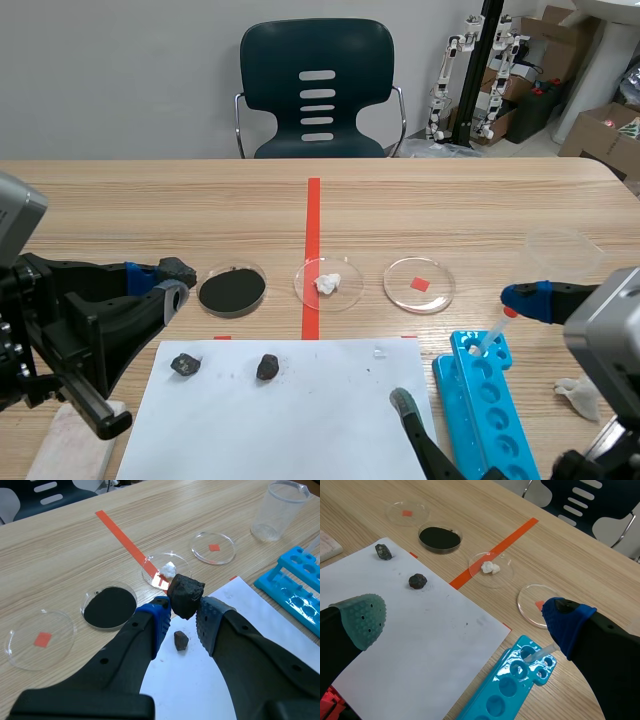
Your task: Put the right mineral back
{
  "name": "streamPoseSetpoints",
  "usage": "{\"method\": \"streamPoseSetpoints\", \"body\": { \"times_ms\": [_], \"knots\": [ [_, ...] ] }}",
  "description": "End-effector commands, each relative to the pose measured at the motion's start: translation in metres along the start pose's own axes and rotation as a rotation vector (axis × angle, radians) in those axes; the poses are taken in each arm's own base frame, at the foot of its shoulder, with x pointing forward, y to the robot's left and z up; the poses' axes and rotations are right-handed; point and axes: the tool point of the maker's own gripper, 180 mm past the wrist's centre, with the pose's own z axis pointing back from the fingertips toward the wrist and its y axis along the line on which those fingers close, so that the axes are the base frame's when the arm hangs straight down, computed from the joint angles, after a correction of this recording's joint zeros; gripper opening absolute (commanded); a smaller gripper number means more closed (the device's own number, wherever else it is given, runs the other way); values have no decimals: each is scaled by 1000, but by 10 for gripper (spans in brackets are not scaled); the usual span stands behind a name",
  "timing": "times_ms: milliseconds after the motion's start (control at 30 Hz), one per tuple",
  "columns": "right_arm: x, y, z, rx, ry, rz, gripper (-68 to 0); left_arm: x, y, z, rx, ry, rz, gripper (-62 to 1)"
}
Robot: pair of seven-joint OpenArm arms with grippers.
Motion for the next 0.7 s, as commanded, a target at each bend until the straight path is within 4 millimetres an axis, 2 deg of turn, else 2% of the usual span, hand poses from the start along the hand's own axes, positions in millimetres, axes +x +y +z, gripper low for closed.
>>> {"method": "streamPoseSetpoints", "body": {
  "times_ms": [0, 667],
  "knots": [
    [7, -5, 0, -4, -26, 12, 4, 8, -1, 0, -1, -31, 3, -493],
    [7, -5, 0, -4, -26, 12, 4, -1, -1, 0, -13, 26, -9, -493]
  ]
}}
